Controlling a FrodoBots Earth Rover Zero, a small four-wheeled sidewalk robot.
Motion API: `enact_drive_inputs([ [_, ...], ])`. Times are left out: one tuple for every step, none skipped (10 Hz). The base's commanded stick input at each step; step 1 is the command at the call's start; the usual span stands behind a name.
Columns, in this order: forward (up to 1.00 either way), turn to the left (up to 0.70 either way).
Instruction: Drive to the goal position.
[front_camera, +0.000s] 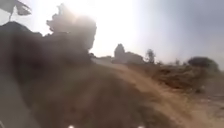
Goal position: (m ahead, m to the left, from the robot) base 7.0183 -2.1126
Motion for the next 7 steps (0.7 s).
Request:
enact_drive_inputs([
  [0.04,-0.41],
  [0.00,-0.45],
  [0.00,-0.45],
  [0.00,-0.39],
  [0.00,-0.24],
  [0.00,0.00],
  [0.00,0.00],
])
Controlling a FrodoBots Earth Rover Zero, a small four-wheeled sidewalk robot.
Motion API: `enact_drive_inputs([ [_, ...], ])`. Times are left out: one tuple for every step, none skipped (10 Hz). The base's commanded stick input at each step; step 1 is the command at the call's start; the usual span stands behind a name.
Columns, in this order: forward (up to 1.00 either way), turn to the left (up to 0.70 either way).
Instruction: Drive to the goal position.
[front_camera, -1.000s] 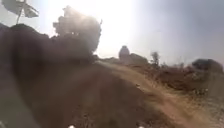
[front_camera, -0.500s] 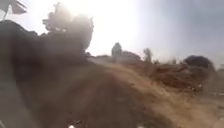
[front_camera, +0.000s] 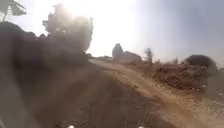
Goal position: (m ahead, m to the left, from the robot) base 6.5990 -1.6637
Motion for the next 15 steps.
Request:
enact_drive_inputs([
  [0.00,0.00],
  [0.00,0.00],
  [0.00,0.00],
  [0.00,0.00],
  [0.00,0.00],
  [0.00,0.00],
  [0.45,0.00],
  [0.45,0.00],
  [0.45,0.00],
  [0.45,0.00],
  [0.45,0.00],
  [0.45,0.00],
  [0.45,0.27],
  [0.45,0.27],
  [0.45,0.27],
])
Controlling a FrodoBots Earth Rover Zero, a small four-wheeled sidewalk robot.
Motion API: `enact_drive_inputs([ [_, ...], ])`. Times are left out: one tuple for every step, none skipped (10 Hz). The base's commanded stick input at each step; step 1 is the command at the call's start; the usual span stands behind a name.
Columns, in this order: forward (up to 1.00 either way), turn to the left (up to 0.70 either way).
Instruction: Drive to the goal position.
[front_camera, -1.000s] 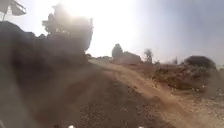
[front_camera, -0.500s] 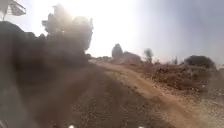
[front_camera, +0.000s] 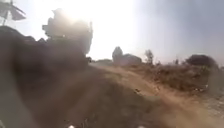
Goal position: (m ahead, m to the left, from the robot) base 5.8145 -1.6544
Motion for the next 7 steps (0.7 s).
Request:
enact_drive_inputs([
  [0.45,0.27],
  [0.45,0.27],
  [0.45,0.27],
  [0.45,0.24],
  [0.45,0.22],
  [0.45,0.00],
  [0.45,0.00],
])
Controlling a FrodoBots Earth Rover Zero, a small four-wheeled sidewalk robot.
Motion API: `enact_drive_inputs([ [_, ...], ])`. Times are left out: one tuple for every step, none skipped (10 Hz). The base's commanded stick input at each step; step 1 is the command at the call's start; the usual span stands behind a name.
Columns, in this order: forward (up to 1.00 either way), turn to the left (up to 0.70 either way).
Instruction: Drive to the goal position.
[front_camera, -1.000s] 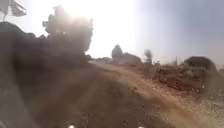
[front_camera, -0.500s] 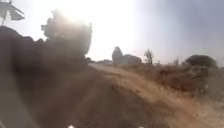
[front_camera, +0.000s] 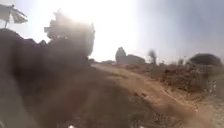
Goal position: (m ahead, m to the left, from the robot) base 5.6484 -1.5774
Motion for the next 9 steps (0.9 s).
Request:
enact_drive_inputs([
  [0.45,0.00],
  [0.45,0.00],
  [0.45,0.00],
  [0.45,0.00],
  [0.45,0.00],
  [0.45,0.00],
  [0.45,0.00],
  [0.45,0.00],
  [0.45,0.00],
])
